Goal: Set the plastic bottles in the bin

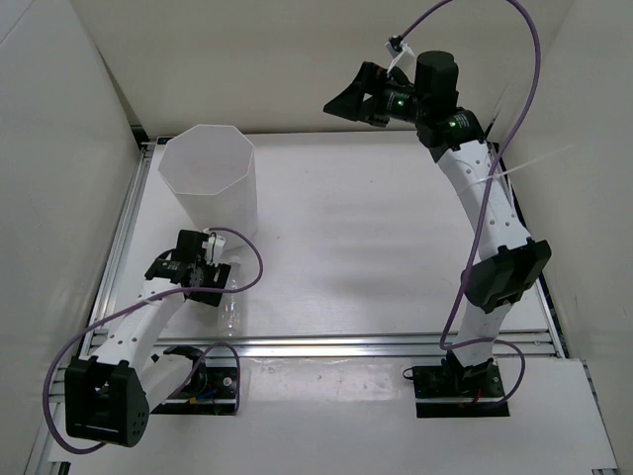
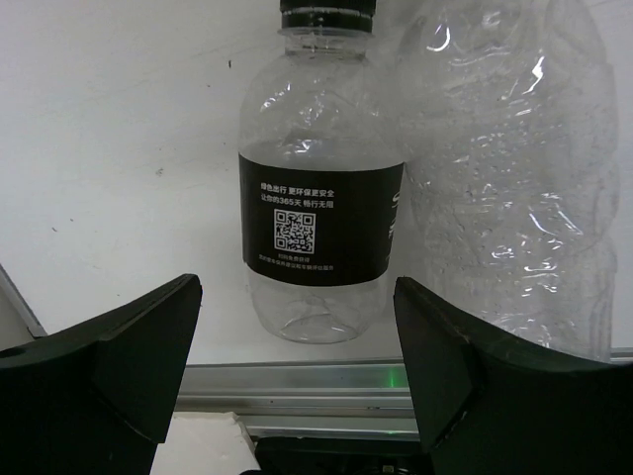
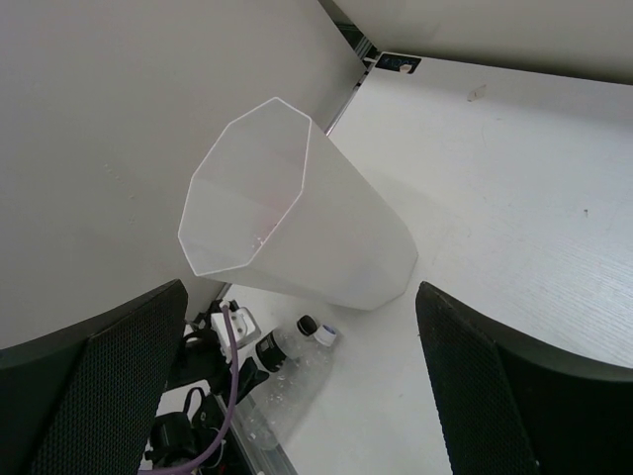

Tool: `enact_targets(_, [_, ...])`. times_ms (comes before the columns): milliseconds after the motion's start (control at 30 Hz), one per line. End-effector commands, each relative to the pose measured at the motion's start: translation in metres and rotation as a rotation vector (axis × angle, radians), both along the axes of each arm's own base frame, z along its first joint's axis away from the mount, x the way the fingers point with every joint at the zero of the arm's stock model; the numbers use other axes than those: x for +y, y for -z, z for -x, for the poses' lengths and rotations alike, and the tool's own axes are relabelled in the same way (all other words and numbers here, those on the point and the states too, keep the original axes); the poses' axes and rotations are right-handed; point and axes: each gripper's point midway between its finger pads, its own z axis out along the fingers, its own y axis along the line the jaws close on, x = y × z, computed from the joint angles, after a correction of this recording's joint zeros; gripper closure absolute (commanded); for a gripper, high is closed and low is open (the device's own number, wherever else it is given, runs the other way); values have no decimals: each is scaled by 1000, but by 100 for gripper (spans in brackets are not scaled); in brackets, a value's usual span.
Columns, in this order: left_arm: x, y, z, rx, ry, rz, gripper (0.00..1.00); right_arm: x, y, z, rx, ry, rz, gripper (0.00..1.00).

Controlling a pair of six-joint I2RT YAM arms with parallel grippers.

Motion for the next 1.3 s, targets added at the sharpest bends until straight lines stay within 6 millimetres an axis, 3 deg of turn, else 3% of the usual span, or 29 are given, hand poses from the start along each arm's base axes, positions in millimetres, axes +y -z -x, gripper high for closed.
enact_targets(0, [-5, -1, -10, -59, 37, 16, 11, -6, -27, 15, -57, -21, -33, 0])
enact_targets(200, [-15, 15, -13, -50, 70, 58, 10, -15, -28, 16, -58, -12, -35, 0])
enact_targets(500, [-13, 31, -16, -55, 88, 27, 9, -32, -21, 13, -36, 19, -27, 0])
enact_targets(533, [-15, 35, -15, -52, 110, 23, 12, -32, -21, 13, -36, 19, -27, 0])
enact_targets(700, [-19, 34, -14, -68, 142, 15, 47, -36, -19, 11, -20, 29, -29, 0])
enact_targets(767, [-17, 26, -17, -110, 124, 10, 49, -36, -19, 11, -20, 29, -29, 0])
enact_targets(900, [-14, -9, -24, -200, 101, 5, 52, -34, -15, 10, -3, 22, -33, 0])
enact_targets(933, [-16, -26, -23, -207, 98, 24, 54, -34, -19, 10, -12, 21, -36, 0])
enact_targets(967, [-21, -42, -23, -235, 111, 50, 55, -34, -19, 10, -12, 21, -36, 0])
enact_targets(1000, [-39, -53, -20, -233, 190, 128, 58, -33, -15, 8, 4, 23, -38, 0])
enact_targets(1033, [-53, -88, -24, -286, 246, 185, 58, -34, -19, 8, -4, 23, -41, 0])
enact_targets(1067, [-61, -95, -10, -240, 306, 212, 60, -34, -17, 9, 7, 23, -37, 0])
enact_targets(1133, [-80, -126, -5, -265, 378, 295, 60, -33, -17, 7, 6, 23, -37, 0])
enact_targets(1167, [-86, -161, -9, -332, 410, 317, 60, -33, -14, 5, 16, 23, -34, 0])
enact_targets(1233, [-99, -193, -6, -376, 466, 369, 60, -33, -19, 6, 6, 23, -37, 0])
enact_targets(1267, [-102, -228, -10, -460, 487, 383, 60, -32, -13, 4, 23, 23, -32, 0])
